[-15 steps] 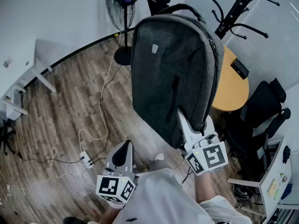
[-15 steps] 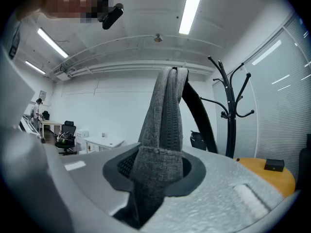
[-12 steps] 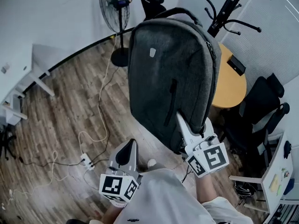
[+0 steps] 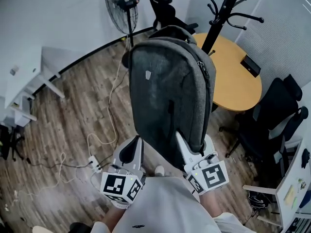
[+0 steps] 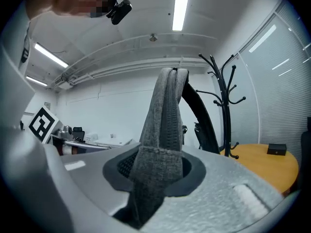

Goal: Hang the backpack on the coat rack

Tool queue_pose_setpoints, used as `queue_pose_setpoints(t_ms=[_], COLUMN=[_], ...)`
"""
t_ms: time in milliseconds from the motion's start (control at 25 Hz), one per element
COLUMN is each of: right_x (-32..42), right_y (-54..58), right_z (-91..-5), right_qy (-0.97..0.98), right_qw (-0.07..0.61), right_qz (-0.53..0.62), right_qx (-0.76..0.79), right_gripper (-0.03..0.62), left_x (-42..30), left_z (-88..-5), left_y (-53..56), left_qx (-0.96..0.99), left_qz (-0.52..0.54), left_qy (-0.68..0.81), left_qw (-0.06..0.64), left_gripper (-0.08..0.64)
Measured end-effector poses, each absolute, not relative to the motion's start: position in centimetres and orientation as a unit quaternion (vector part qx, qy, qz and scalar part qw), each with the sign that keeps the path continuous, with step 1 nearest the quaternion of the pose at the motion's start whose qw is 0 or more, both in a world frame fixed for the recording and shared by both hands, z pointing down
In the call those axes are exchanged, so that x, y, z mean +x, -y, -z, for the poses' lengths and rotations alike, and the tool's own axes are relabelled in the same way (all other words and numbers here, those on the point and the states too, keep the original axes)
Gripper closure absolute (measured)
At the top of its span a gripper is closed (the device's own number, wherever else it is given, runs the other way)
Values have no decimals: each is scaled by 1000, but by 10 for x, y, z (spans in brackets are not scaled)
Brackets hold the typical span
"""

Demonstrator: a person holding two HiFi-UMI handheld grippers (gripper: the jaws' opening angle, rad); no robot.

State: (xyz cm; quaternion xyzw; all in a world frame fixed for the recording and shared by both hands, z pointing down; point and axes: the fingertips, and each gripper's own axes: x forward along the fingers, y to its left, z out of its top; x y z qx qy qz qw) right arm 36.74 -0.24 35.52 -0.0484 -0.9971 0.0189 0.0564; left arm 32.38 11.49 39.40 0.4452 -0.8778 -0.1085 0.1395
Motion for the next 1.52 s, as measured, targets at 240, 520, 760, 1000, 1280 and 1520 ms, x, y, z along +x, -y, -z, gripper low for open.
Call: queue_pose_setpoints(t_ms=[240, 520, 760, 1000, 1280, 1520], right_x=[384, 395, 387, 370, 332, 287], right_y=[17, 7, -2, -13, -15, -18], right_z=[-366, -377, -381, -383, -388, -399], right_qy=[997, 995, 991, 987, 985, 985], right_qw=[52, 56, 68, 76, 95, 115], right_qz=[-36, -21, -38, -49, -62, -68], right_qx=[-49, -77, -109, -130, -131, -108], right_gripper=[488, 488, 488, 488, 487, 488], left_x=[347, 373, 376, 359, 320, 272], left_z=[-395, -399, -400, -403, -405, -418], left_y=[-103, -115, -126, -133, -135, -142], left_qx=[442, 416, 390, 378, 381, 386], left_qz=[96, 89, 100, 114, 123, 139], left_qy=[881, 894, 905, 908, 906, 898], left_qw=[139, 141, 141, 139, 138, 157], left_gripper=[543, 543, 543, 543, 543, 543])
